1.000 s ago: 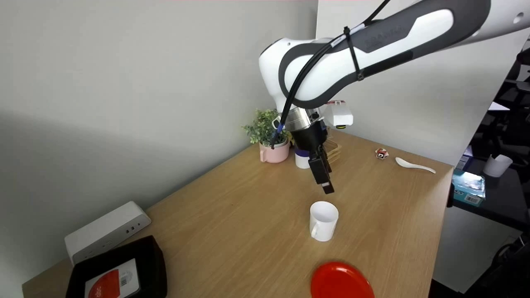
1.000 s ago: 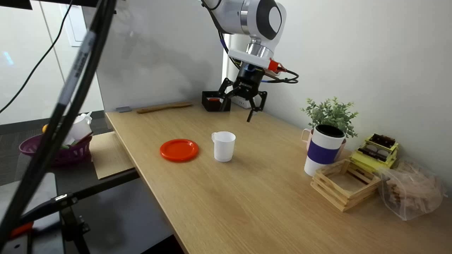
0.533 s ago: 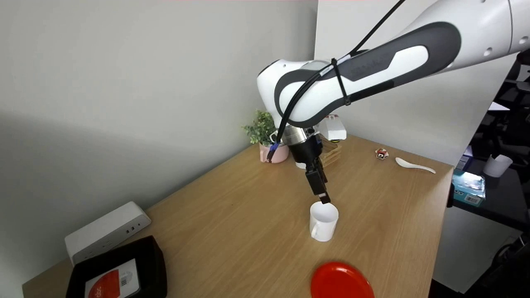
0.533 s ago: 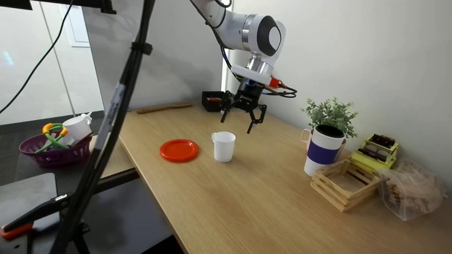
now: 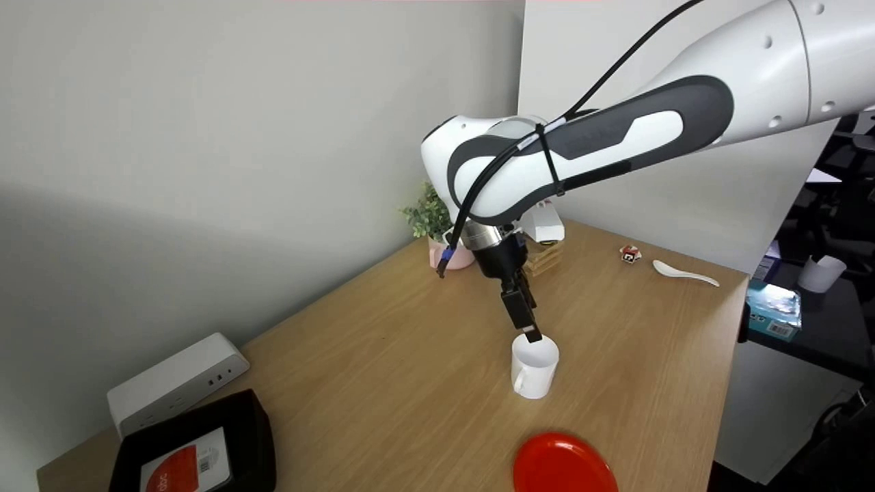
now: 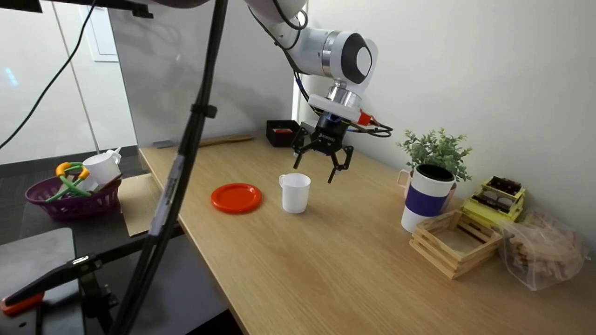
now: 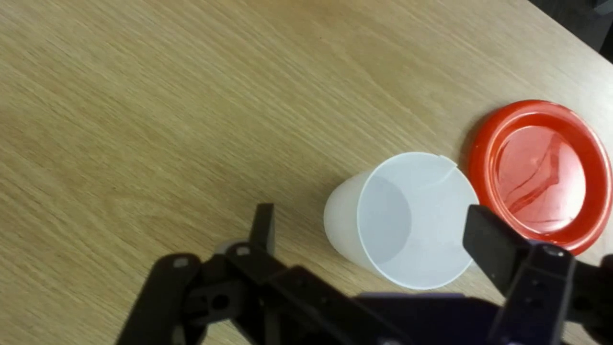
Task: Put the white mug on top of the orange plate
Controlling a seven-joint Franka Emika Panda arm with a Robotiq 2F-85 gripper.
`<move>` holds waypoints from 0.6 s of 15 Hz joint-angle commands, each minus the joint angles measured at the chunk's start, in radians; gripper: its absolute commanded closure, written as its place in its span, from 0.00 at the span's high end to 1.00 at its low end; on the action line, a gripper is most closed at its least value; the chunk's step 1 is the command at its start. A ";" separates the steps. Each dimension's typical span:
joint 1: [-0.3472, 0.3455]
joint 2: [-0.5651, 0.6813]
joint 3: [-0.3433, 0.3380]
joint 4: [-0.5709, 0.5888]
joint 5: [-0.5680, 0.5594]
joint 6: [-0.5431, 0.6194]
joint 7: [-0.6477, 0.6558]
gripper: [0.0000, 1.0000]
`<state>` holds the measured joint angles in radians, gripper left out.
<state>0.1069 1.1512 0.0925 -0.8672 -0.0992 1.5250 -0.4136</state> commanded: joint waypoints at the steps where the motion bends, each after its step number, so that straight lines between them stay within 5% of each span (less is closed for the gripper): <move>1: 0.006 0.069 -0.002 0.114 -0.015 -0.061 -0.038 1.00; 9: 0.001 0.159 -0.004 0.229 -0.013 -0.117 -0.105 1.00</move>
<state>0.1064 1.2640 0.0918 -0.7174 -0.1023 1.4532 -0.4826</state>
